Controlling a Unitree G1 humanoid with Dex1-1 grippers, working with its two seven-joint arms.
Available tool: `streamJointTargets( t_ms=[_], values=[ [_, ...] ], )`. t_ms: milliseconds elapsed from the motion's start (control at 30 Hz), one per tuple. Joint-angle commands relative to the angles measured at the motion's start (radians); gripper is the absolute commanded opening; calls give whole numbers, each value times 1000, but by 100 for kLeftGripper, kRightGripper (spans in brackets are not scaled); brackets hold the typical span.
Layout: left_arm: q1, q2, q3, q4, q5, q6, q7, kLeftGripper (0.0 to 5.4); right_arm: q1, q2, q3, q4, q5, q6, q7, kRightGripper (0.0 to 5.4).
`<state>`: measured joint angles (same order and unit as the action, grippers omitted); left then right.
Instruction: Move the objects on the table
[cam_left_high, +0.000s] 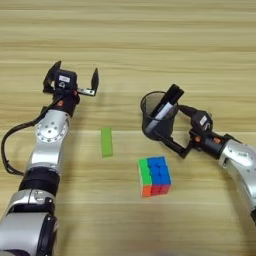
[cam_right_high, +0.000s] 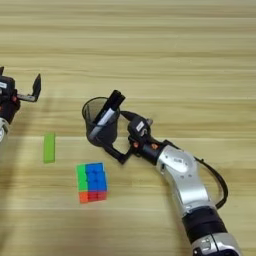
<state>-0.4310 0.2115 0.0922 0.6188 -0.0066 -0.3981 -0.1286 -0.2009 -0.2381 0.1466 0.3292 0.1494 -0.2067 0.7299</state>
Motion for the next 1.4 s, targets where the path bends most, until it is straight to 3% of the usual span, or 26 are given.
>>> streamJointTargets(
  t_ms=[33, 1133, 1400],
  values=[
    [-11, 0, -5, -6, 8, 12, 6, 540, -24, -9, 2, -4, -5, 21, 9, 537],
    [-3, -5, -8, -23, 6, 13, 9, 540, -116, 57, 42, 88, -59, 76, -43, 537],
    [-2, -8, -8, -23, 7, 11, 10, 540, -135, 67, 38, 122, -67, 71, -62, 483]
  ],
)
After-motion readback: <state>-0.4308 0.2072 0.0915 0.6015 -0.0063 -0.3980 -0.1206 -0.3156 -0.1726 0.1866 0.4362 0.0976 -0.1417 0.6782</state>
